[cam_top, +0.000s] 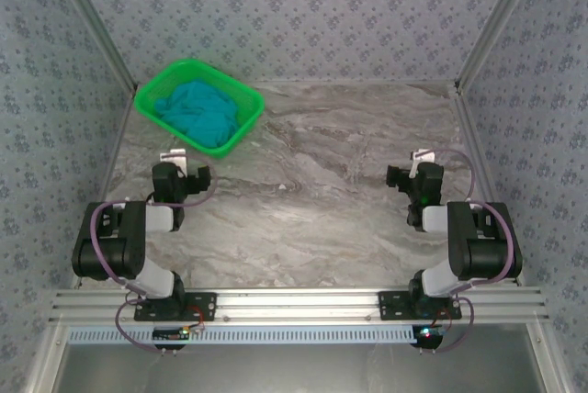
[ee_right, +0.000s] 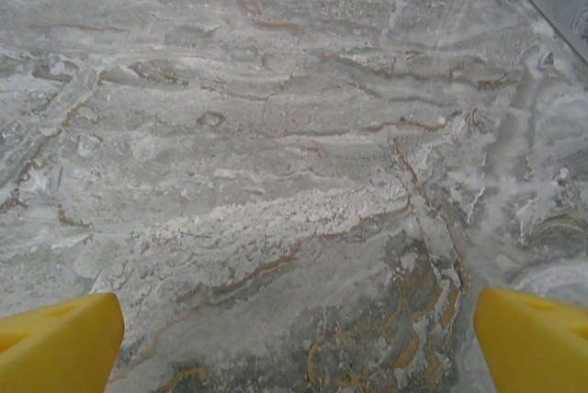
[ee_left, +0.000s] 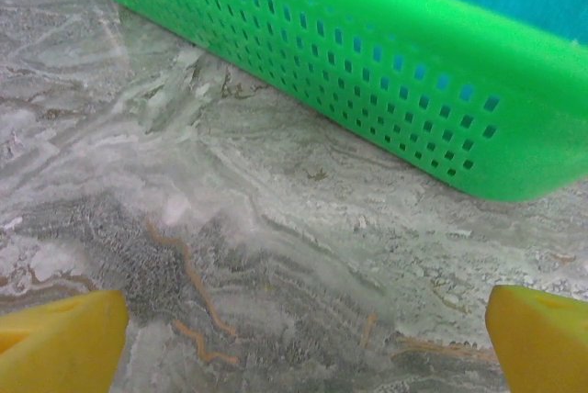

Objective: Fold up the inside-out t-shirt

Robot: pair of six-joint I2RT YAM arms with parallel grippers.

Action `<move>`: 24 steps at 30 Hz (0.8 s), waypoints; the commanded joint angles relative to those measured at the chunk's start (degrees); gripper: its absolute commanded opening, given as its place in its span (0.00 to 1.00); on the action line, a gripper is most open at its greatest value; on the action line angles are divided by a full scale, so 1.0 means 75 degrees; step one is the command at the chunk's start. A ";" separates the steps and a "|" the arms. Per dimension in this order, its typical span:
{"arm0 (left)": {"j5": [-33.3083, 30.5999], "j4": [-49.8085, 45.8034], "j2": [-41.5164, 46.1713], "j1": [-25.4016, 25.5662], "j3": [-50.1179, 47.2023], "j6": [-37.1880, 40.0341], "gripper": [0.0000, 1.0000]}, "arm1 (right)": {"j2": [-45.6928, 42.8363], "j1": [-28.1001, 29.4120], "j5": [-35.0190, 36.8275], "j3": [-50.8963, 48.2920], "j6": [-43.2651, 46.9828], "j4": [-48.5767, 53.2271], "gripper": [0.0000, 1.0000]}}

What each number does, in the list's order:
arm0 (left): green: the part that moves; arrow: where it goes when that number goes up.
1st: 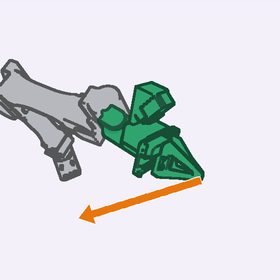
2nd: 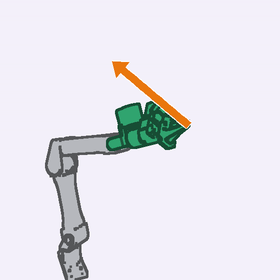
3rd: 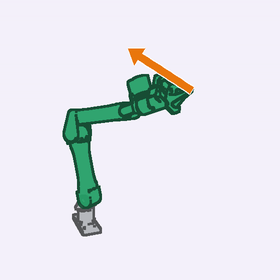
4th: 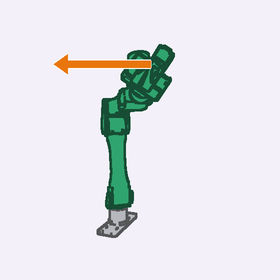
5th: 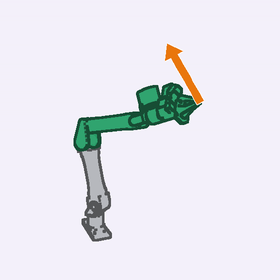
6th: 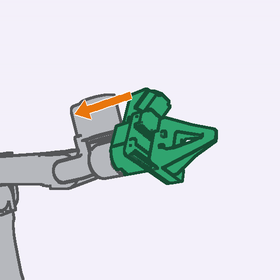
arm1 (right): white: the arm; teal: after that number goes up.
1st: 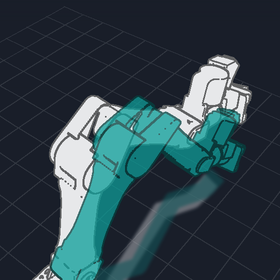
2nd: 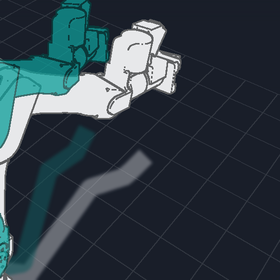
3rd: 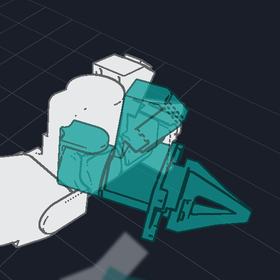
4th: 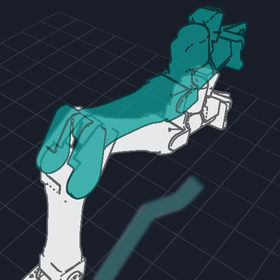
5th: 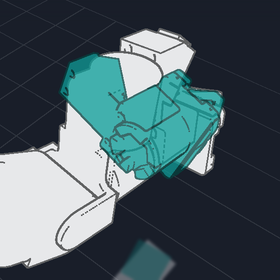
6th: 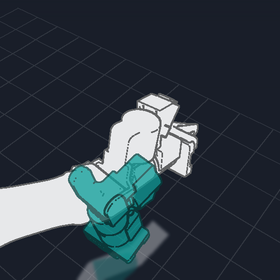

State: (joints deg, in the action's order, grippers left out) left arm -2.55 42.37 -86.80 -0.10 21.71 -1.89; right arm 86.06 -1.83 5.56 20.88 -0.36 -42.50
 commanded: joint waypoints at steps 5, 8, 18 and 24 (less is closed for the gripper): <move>0.0324 0.0544 -0.0146 -0.0147 0.0269 0.0129 1.00 | 0.0115 0.0062 -0.0062 0.0234 0.0189 -0.0404 1.00; 0.0334 0.0537 -0.0149 -0.0173 0.0280 0.0101 1.00 | 0.0116 0.0056 -0.0084 0.0229 0.0174 -0.0398 1.00; -0.1007 -0.3299 0.1898 0.0778 0.1178 -0.0103 1.00 | -0.1812 0.0347 0.1341 0.1873 -0.1226 0.4273 1.00; -0.1153 -0.5866 0.3634 0.1193 0.1369 -0.1038 1.00 | -0.3115 0.0055 0.0712 0.2443 -0.3588 0.7181 1.00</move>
State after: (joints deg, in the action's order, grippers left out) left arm -8.93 12.56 -64.42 7.77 33.19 -5.80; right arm 65.19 0.01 12.43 39.42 -15.88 -5.96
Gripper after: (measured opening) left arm 0.998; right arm 0.998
